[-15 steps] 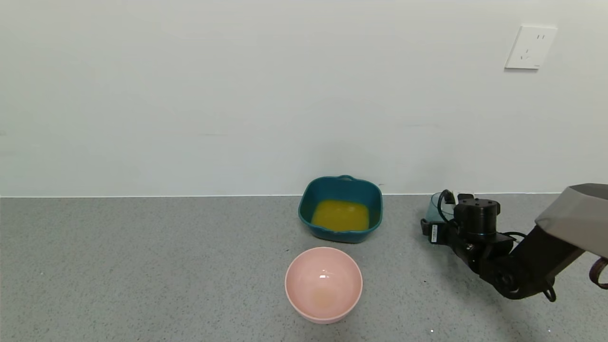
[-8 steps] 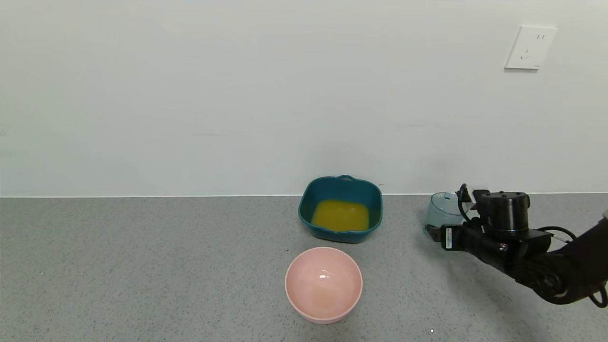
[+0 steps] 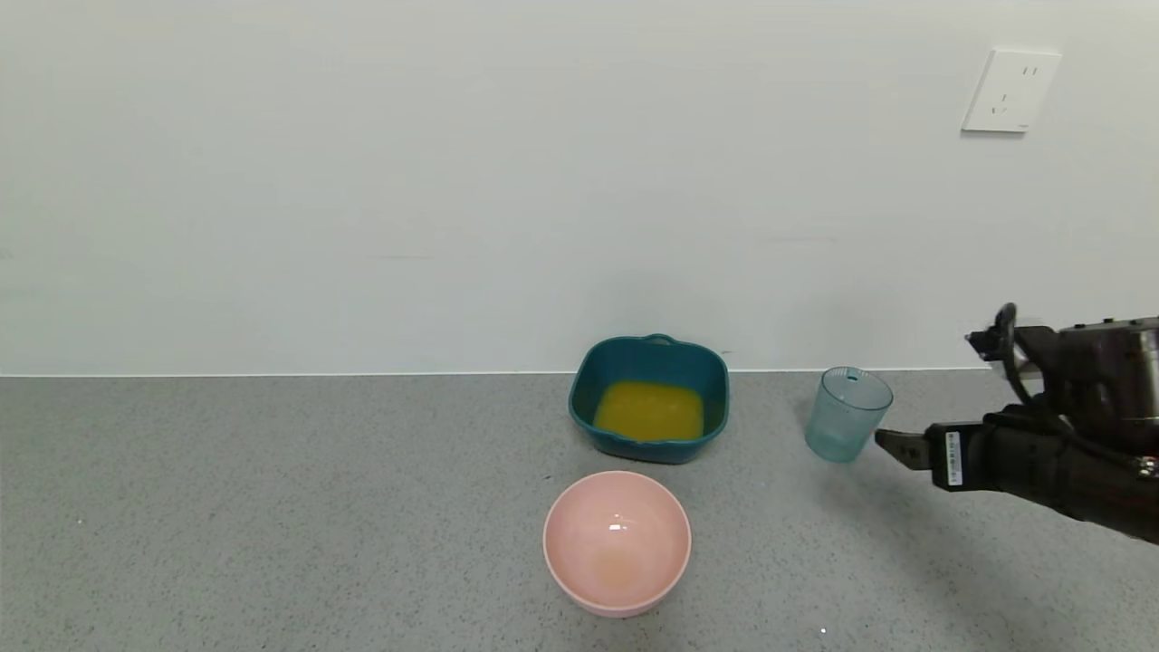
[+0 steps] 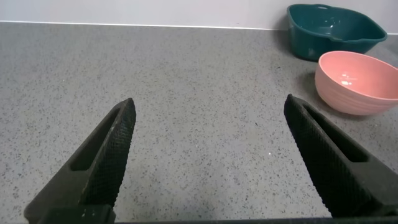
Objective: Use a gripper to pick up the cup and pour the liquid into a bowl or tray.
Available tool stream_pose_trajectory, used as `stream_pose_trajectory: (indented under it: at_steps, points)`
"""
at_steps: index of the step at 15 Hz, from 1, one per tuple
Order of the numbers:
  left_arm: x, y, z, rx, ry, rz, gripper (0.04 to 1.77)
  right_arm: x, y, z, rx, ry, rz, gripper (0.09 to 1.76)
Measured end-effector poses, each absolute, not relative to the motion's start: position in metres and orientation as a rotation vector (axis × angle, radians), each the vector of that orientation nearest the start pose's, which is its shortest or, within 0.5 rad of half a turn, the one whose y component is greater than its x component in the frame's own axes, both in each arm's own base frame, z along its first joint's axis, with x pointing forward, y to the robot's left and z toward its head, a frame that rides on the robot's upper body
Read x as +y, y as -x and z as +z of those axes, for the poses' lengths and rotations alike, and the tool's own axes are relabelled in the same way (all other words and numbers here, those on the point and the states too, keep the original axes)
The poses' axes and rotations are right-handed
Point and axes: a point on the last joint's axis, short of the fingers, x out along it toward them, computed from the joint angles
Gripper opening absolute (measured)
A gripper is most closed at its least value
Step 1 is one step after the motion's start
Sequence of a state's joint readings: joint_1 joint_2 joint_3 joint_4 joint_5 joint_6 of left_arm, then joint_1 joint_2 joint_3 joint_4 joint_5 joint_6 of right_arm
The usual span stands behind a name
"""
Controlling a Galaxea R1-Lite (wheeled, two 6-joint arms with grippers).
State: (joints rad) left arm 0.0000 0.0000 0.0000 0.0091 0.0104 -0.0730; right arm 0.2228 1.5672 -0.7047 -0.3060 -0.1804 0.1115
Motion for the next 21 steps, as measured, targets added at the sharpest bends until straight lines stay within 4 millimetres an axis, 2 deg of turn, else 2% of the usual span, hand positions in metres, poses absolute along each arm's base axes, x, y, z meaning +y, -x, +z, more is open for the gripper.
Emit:
stream_pose_trajectory:
  at_steps: [4, 9, 13, 17, 21]
  points:
    - [0.000, 0.023, 0.075, 0.009, 0.073, 0.010, 1.72, 0.042, -0.191, 0.201, 0.506, -0.003, 0.026, 1.70]
    - [0.000, 0.023, 0.075, 0.009, 0.073, 0.010, 1.72, 0.023, -0.112, 0.226, 0.360, -0.031, 0.025, 1.70]
    - [0.000, 0.023, 0.075, 0.009, 0.073, 0.011, 1.72, 0.010, -0.059, 0.224, 0.298, -0.044, 0.028, 1.70]
    - [0.000, 0.023, 0.075, 0.009, 0.073, 0.010, 1.72, -0.001, -0.014, 0.215, 0.175, -0.007, 0.049, 1.70]
    - [0.000, 0.023, 0.075, 0.009, 0.073, 0.011, 1.72, -0.008, 0.015, 0.206, 0.057, 0.035, 0.049, 1.70]
